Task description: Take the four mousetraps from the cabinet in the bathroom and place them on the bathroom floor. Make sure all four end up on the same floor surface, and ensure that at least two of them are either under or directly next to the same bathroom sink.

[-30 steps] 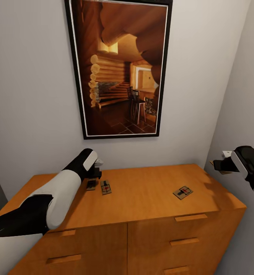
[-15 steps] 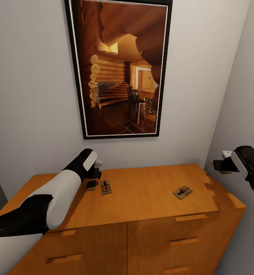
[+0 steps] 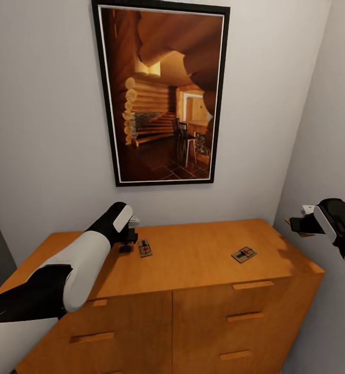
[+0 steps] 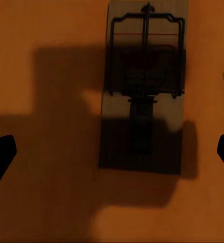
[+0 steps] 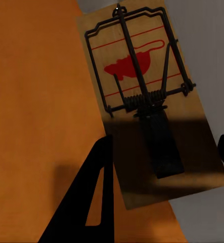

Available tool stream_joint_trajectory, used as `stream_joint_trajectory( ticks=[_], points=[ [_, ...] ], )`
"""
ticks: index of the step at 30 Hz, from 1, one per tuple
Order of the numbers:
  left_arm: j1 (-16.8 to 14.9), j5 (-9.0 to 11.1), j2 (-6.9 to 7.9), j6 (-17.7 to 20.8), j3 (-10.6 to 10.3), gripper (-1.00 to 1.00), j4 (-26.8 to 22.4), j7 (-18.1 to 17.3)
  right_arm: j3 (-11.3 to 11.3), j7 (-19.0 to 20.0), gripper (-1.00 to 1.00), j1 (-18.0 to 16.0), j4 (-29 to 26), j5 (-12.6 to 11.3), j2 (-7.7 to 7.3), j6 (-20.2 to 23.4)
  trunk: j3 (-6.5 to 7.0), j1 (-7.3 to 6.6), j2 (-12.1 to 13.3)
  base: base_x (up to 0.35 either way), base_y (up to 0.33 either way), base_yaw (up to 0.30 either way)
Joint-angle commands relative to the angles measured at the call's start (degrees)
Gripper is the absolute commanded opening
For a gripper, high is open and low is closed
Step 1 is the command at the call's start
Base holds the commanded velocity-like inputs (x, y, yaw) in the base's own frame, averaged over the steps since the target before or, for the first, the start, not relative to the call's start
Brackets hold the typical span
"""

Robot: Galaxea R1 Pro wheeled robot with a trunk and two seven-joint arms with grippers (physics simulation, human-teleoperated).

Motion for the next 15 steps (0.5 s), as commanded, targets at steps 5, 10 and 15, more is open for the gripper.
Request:
stream_joint_trajectory(
  ticks=[5, 10, 15],
  points=[
    [0.0, 0.3, -0.07, 0.1, 0.4, 1.0, 0.0, 0.5, 0.3, 0.3, -1.0, -0.1, 0.0, 0.1, -0.02, 0.2, -0.07, 0.0, 0.0, -0.015, -0.001, 0.0],
    [0.0, 0.2, -0.07, 0.1, 0.4, 1.0, 0.0, 0.5, 0.3, 0.2, -1.0, -0.1, 0.0, 0.1, 0.0, 0.2, -0.07, 0.0, 0.0, -0.004, 0.0, 0.0],
    [0.0, 0.1, -0.04, 0.0, 0.4, 1.0, -0.3, 0.5, 0.3, 0.2, -1.0, -0.1, 0.0, 0.1, 0.0, 0.2, -0.07, 0.0, 0.0, -0.001, 0.0, 0.0]
  ],
)
